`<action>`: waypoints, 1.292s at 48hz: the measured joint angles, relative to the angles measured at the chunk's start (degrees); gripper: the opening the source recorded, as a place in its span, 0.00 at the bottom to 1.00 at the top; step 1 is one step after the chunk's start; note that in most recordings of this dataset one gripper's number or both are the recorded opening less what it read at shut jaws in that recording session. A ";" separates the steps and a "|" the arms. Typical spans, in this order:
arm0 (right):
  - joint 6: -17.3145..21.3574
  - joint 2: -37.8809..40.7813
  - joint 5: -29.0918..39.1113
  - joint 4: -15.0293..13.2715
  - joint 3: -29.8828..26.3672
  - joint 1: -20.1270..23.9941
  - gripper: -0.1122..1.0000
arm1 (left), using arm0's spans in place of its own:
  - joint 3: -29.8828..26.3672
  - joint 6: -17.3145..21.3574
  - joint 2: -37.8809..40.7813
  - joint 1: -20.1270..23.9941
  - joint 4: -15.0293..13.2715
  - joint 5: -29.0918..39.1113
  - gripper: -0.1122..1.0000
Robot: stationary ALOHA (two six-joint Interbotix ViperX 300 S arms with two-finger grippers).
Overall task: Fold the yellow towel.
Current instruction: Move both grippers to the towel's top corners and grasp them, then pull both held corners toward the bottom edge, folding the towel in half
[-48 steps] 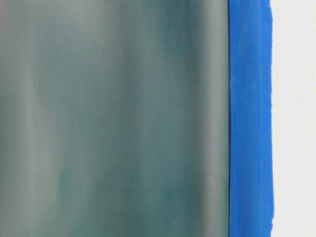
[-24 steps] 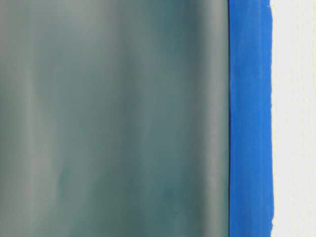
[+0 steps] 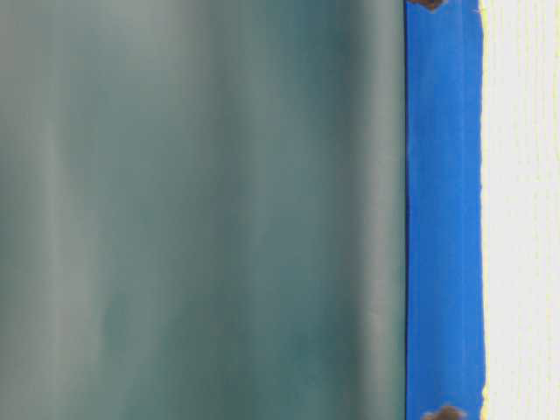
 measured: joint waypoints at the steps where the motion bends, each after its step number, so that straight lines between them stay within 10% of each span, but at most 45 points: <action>1: 0.00 0.53 -0.35 0.09 -0.09 -0.09 0.69 | -0.18 -0.09 0.88 0.26 0.00 -0.44 0.72; 24: 0.09 10.90 -2.46 0.09 -2.55 -0.35 0.65 | -3.52 -0.44 10.37 1.23 0.00 -2.64 0.60; 38: 0.00 12.22 -2.90 -0.09 -3.52 1.58 0.15 | -4.22 -0.62 10.02 0.26 0.09 0.35 0.14; 62: -0.53 6.33 -1.32 0.00 -2.81 1.05 0.15 | -3.60 -1.23 4.39 -0.53 0.09 6.33 0.14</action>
